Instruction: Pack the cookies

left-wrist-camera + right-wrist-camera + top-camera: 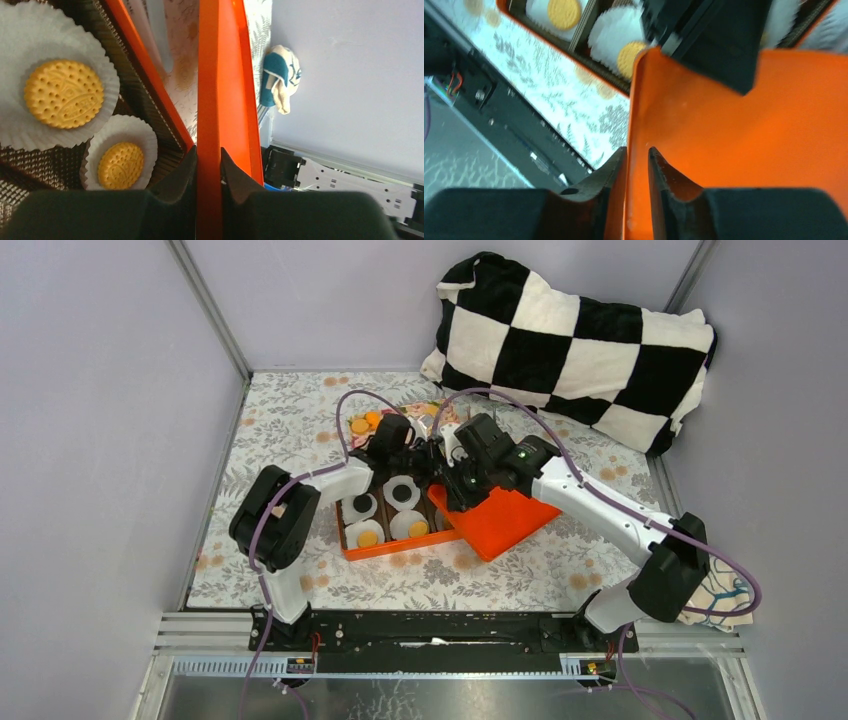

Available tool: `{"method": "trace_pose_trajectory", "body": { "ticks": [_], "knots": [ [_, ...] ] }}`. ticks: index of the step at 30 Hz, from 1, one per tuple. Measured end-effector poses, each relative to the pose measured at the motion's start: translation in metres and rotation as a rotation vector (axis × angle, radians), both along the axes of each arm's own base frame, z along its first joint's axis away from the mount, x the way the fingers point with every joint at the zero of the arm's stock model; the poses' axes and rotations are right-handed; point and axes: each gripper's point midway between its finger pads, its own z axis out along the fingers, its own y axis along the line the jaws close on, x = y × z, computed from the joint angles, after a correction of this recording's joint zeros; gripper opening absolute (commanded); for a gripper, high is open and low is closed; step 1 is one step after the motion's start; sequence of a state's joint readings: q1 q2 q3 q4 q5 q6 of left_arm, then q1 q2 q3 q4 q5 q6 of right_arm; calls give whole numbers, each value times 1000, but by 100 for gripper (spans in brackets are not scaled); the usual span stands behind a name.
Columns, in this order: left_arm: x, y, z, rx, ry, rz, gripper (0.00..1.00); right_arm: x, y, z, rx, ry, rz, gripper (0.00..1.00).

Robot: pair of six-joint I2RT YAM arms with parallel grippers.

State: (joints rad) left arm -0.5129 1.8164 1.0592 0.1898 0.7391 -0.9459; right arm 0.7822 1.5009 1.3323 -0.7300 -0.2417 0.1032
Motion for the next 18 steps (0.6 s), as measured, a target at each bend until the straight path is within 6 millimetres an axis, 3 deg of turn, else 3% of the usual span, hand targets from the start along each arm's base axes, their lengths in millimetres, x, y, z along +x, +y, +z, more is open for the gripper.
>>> {"method": "trace_pose_trajectory", "body": {
  "ticks": [4, 11, 15, 18],
  "knots": [
    [-3, 3, -9, 83, 45, 1, 0, 24, 1, 25, -4, -178, -44, 59],
    [26, 7, 16, 151, 51, 38, 0, 27, 0, 59, -85, -430, -69, 60],
    [49, 5, 43, 163, 2, 58, 0, 15, 6, 44, -213, -495, -38, 59],
    [54, 6, 55, 171, -19, 63, 0, 12, 4, 26, -337, -528, -30, 57]
  ]
}}
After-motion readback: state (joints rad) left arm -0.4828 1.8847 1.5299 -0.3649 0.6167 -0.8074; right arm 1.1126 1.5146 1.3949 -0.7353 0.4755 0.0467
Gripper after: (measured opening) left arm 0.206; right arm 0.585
